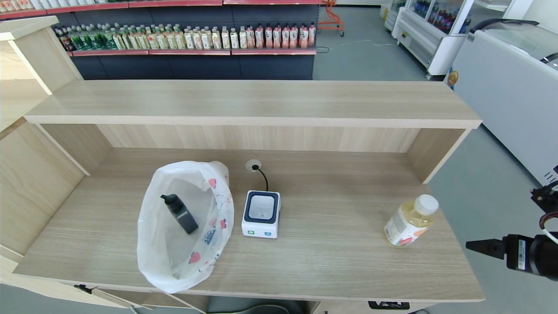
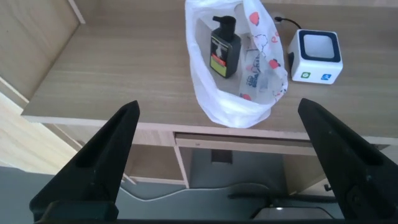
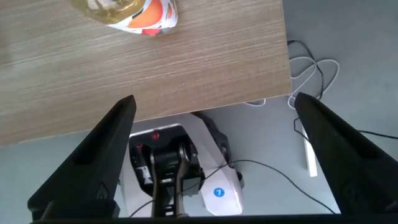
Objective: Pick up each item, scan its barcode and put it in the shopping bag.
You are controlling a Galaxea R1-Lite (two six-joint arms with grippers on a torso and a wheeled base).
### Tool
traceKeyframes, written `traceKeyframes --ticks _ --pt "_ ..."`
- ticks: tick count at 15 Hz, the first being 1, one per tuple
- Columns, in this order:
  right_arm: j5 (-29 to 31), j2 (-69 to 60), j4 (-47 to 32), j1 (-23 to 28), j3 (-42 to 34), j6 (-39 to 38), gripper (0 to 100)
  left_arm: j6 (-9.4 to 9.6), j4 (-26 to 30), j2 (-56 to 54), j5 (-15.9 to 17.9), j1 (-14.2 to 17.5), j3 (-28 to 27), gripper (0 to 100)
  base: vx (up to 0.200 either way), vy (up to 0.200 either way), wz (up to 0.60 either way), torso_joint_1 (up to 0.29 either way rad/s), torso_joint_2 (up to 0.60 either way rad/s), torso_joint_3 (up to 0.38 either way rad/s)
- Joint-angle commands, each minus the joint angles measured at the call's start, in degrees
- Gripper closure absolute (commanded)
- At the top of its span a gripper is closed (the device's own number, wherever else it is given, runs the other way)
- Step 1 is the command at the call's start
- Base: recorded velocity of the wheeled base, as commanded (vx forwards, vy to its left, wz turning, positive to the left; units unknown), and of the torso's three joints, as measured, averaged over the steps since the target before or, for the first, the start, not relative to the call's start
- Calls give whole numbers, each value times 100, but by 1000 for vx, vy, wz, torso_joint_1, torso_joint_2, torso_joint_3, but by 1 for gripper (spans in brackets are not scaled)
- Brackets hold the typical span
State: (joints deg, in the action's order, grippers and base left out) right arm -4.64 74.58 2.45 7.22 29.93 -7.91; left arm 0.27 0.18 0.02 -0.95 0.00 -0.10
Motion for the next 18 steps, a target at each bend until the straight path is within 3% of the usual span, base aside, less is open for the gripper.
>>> traceKeyframes --ticks 1,8,10,11,14,18 --pt "-1 12 10 -80 -13 0 0 0 -1 -2 -2 0 1 0 0 -200 0 7 2 2" --pt "-283 -40 63 -757 -92 -255 0 -9 -1 -2 -2 0 1 0 0 -29 0 0 1 1" --pt "-212 232 572 -897 -259 -220 0 -9 -1 -2 -2 0 1 0 0 0 0 0 0 0" --pt "51 610 1355 -977 -453 -176 0 -9 -1 -2 -2 0 1 0 0 0 0 0 0 0" --pt "517 1243 2708 -1267 -910 79 0 -9 -1 -2 -2 0 1 0 0 0 0 0 0 0" --pt "526 1788 3464 -1530 -1086 220 0 -9 -1 -2 -2 0 1 0 0 0 0 0 0 0"
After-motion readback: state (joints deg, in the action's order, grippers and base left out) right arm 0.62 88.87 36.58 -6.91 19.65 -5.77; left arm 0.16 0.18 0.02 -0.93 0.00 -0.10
